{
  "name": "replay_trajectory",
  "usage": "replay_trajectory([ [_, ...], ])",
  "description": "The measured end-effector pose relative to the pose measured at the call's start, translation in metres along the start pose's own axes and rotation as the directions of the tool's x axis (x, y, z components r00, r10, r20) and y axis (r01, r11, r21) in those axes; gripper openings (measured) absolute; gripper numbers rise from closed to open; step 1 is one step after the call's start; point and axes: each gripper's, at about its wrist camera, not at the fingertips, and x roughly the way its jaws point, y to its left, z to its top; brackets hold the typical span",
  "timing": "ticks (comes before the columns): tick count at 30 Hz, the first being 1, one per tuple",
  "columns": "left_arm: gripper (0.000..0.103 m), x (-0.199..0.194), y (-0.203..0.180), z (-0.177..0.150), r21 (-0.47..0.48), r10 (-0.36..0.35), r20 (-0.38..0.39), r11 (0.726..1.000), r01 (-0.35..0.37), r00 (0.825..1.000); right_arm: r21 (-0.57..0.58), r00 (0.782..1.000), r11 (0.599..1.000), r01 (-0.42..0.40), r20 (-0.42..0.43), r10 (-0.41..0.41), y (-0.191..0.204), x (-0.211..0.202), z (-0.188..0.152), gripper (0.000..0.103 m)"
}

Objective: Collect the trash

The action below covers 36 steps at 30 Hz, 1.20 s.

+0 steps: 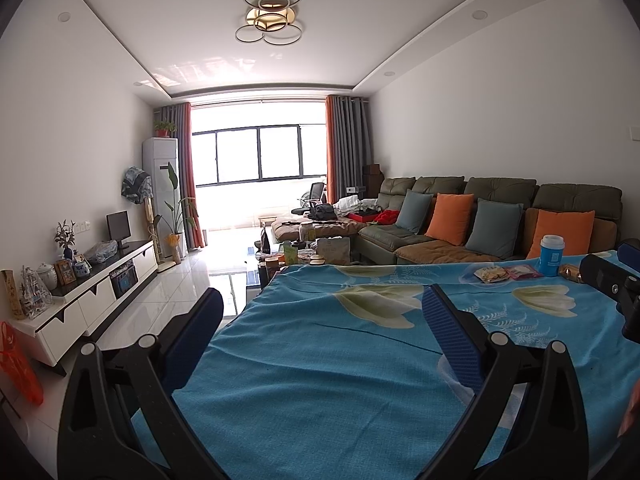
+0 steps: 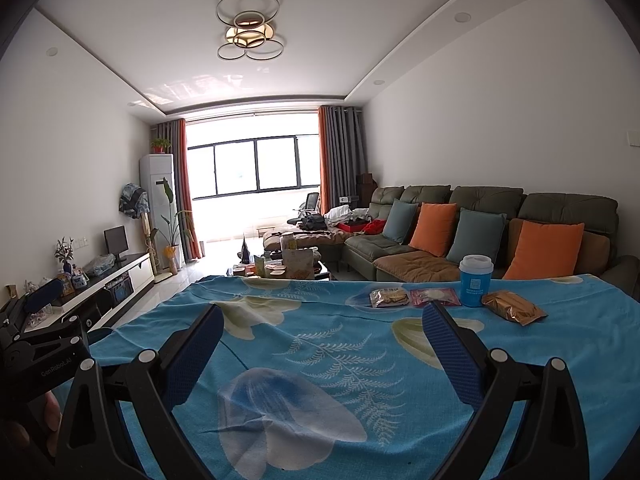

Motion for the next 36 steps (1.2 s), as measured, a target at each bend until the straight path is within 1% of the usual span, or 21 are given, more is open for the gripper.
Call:
replay_trajectory([
  [29, 0.098, 0.0029, 0.0002, -0.0009, 0.001, 0.002, -0.002, 1.0, -0.002, 1.0, 0.0, 1.0, 1.0, 0.001, -0.001, -0.001, 0.0009, 0.0012, -0.0004, 0.096],
  [36, 0.098, 0.0055, -0.0057, -0.002, 0.027, -0.017, -0.008, 0.999, 0.017, 1.0, -0.001, 1.0, 1.0, 0.0, -0.001, 0.0, 0.001, 0.0021, 0.0004, 0.096],
])
